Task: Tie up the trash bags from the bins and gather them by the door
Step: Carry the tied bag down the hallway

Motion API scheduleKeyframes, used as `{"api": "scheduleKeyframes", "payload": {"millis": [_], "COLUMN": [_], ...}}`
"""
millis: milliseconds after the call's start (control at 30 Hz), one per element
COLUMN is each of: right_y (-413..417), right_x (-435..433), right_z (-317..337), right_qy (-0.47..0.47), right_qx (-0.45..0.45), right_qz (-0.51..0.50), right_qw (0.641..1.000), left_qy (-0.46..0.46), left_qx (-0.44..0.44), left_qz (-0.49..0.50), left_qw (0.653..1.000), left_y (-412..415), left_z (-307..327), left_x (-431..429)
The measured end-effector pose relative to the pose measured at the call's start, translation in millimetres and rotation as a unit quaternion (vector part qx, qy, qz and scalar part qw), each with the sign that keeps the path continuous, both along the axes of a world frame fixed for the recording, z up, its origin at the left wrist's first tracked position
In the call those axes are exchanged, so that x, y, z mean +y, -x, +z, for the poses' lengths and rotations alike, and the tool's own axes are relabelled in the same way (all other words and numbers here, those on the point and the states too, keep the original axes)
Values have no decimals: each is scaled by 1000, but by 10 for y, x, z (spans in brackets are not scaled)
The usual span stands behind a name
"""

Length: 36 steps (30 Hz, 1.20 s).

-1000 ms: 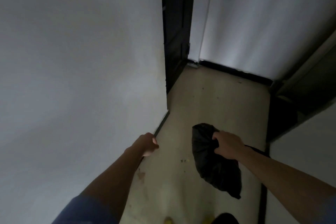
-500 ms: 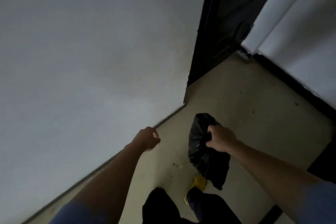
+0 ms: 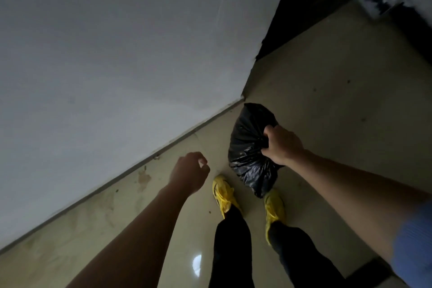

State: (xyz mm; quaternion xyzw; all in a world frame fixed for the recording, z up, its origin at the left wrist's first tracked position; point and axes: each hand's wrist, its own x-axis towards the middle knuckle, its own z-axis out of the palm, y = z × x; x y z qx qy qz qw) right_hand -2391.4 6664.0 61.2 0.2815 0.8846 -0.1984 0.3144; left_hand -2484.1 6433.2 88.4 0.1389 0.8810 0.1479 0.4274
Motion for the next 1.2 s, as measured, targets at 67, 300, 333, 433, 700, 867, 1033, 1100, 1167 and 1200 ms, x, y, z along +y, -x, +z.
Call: {"api": "scheduleKeyframes", "payload": {"millis": [67,300,333,433,700,867,1033,1100,1167,1200], "right_y": [64,414,438,411,102,-66,-258,-323,-353,-364], "right_x": [45,181,185,178,69,-71,-375,-561,-770,-891], "right_z": [-559,-2309,-2492,-2837,-2035,-1020,95,557,999,1210], "right_qy": [3,-10,-8,17,-2,21,27,31,31,33], "right_qx": [10,47,43,10,10,-5,-6,-18,-21,-24], "right_qz": [-1,-7,-6,4,48,73,145,196,244,266], "right_qw": [1000,999,999,1000,999,997,989,980,969,963], "left_qy": [9,31,37,51,64,35,12,2,-8,-9], "left_qx": [16,35,30,10,-16,-6,0,-7,-9,-7], "left_qz": [3,57,59,71,114,143,214,254,292,305], "left_qw": [1000,997,997,996,991,989,977,967,956,952], "left_y": [-35,-167,-201,-317,-517,-622,-963,-1175,-1367,-1467], "left_z": [-522,-2178,-2327,-2585,-1920,-970,142,595,1010,1201], "left_x": [20,-7,-33,-132,-265,-222,-377,-537,-748,-879]}}
